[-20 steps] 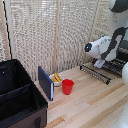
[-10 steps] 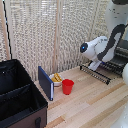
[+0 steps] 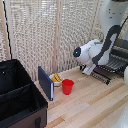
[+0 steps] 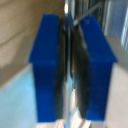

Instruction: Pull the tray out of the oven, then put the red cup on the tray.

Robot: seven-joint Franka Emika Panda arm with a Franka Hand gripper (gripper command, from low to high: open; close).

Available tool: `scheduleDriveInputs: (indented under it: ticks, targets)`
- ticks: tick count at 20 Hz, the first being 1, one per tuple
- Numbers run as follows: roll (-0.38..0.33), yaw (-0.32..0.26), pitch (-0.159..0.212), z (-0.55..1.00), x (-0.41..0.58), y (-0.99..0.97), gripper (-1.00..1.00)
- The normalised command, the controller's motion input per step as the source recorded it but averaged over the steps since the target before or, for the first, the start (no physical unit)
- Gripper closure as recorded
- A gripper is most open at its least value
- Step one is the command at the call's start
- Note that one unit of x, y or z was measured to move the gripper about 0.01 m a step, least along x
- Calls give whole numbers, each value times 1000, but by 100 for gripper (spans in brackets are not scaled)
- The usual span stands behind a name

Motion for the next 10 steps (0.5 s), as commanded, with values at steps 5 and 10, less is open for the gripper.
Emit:
scheduleDriveInputs:
  ticks: [5, 10]
  targets:
    - [64, -7, 32, 71, 153, 127, -100]
    - [-5, -62, 16, 387, 135, 276, -100]
